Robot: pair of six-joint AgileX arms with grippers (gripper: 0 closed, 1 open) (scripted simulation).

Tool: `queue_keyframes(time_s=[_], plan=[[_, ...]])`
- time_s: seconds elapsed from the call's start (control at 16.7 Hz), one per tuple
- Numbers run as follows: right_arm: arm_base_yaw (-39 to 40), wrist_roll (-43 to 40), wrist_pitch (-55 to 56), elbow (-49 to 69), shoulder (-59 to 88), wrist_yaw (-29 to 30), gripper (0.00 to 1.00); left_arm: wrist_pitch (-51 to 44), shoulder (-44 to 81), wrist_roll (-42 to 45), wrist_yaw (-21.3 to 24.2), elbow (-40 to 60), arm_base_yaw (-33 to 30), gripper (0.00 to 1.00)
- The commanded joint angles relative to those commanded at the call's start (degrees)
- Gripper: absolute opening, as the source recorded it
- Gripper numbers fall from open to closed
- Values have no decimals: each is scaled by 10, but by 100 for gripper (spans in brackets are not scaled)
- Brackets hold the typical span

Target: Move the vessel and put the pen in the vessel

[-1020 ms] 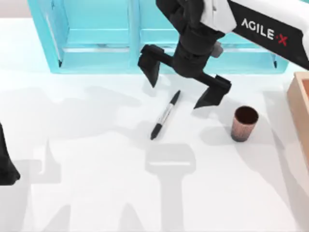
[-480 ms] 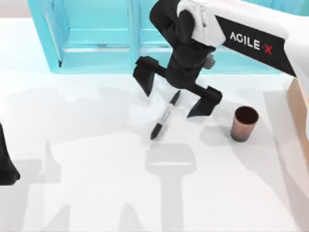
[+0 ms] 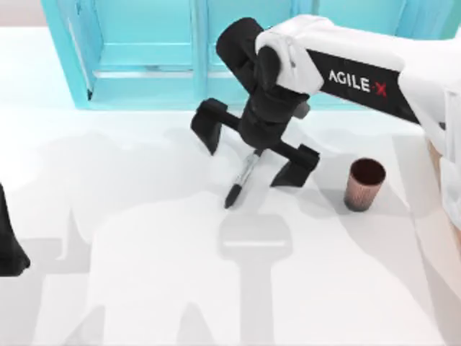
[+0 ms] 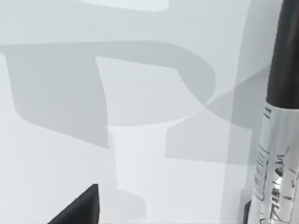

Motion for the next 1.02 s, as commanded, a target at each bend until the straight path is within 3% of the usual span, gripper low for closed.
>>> queue_keyframes(time_s=[0.06,0.84,1.02], plan=[[0,0,0,0,0,0,100,0,0,0,0,0,0,100],[0,0,0,0,0,0,2,0,0,0,0,0,0,100],[0,0,0,0,0,0,0,0,0,0,0,0,0,100]])
